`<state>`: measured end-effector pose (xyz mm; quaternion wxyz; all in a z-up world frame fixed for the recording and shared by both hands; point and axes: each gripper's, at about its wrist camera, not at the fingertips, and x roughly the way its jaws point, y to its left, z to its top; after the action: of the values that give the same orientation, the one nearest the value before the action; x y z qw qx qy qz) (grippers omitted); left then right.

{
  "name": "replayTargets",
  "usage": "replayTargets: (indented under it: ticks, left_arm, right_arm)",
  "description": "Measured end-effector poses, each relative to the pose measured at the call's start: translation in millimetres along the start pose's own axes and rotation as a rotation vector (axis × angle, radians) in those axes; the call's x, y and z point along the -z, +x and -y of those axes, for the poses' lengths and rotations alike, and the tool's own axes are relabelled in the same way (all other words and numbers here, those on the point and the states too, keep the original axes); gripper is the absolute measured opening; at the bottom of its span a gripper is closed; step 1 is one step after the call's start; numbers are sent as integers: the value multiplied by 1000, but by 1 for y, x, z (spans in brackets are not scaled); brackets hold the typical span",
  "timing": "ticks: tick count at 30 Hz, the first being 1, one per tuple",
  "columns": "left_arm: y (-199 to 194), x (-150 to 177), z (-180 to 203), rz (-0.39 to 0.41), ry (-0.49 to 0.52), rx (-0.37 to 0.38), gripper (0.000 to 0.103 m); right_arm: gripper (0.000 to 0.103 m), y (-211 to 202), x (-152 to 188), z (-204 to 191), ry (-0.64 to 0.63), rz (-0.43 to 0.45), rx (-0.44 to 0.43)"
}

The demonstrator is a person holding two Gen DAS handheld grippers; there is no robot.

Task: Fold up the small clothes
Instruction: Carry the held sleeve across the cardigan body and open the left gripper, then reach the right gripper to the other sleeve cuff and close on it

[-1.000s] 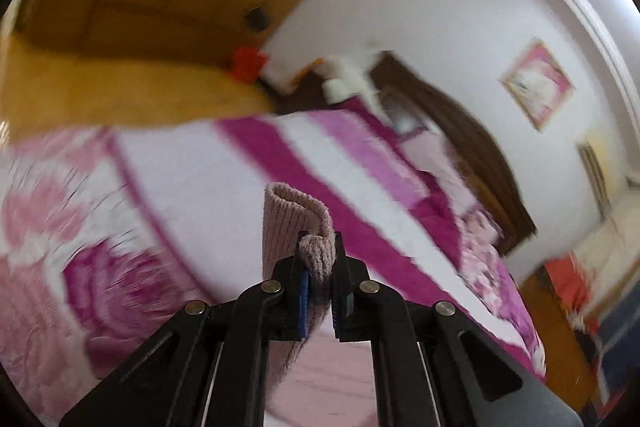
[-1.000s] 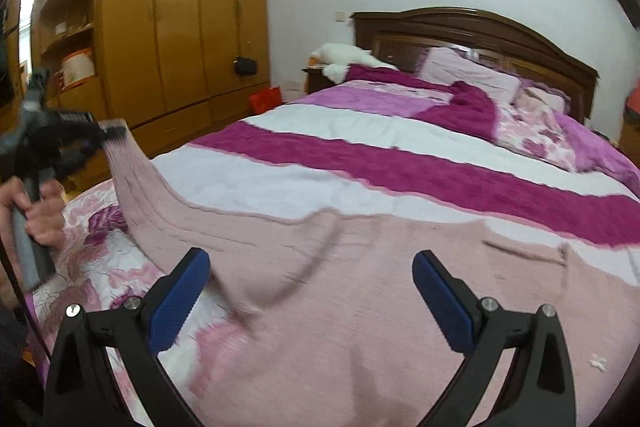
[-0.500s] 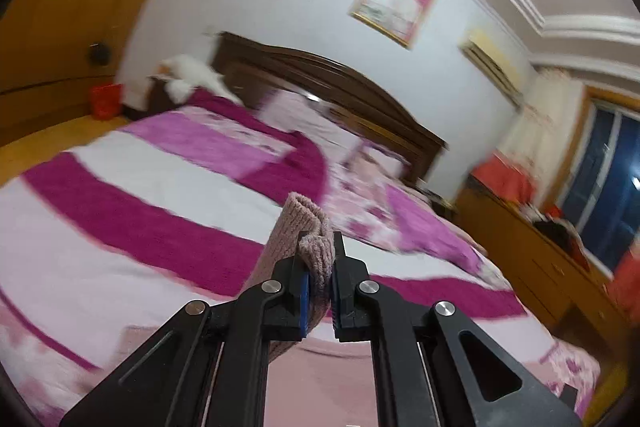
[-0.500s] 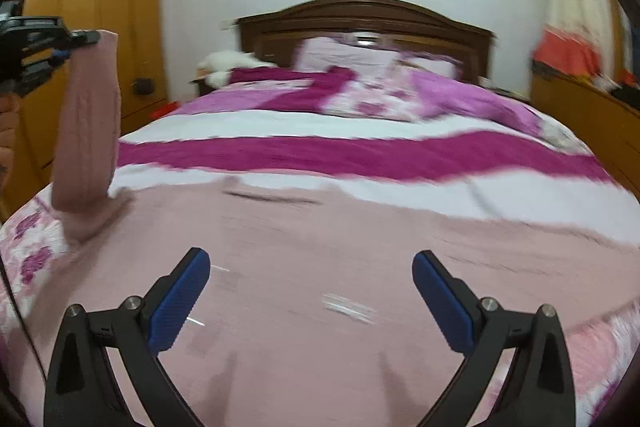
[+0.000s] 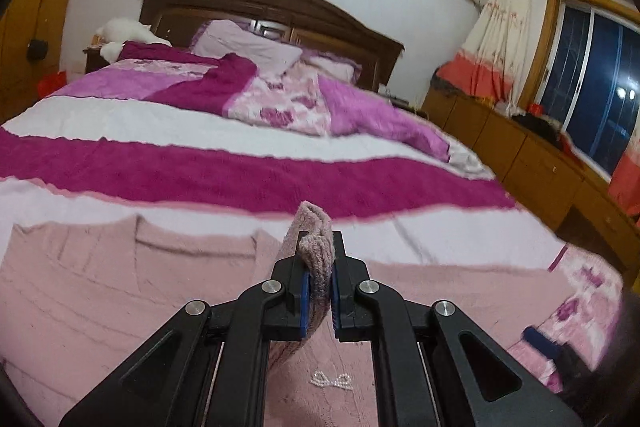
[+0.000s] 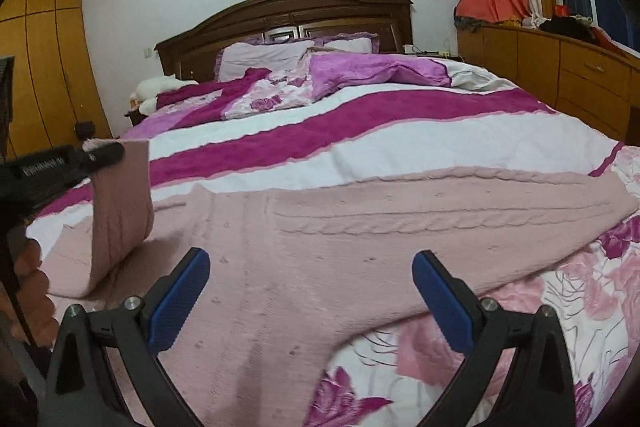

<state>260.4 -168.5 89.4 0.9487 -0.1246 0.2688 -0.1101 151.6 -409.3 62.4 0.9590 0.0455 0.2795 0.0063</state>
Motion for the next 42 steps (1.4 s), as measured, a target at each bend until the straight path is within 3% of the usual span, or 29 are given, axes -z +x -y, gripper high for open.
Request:
replayTargets:
  ticks: [4,16,21,24,27,30,35,39,42]
  left_arm:
    - [23,18,12,-26,28,-36,0]
    - [56,54,44,-128,77,-27,0]
    - [53,53,43,-208,-44,143,0]
    - [36,43,39,-207,-133,275,0]
    - [9,28,38,-163,-115,308,13]
    - [-21,18,33,-130,-25,262,24]
    - [-73,26,-9,-89,171,36,27]
    - [-104,44,-60,-89,235,-101,27]
    - [-120,59,-102,-102,239,-201,27]
  right_arm:
    - [103,-3,6,14,25,-25,-1]
    - [103,-6,22,56,96,-71,34]
    - [103,-7,22,64,127,-71,21]
    - [103,-9,23,65,127,-54,26]
    - [103,-15,24,67,128,-7,44]
    - [103,-19,23,76,156,3,25]
    - [103,-43,17,111,208,54,31]
    - [103,-62,16,178,367,107,-25]
    - [103,-75,16,240,465,132,42]
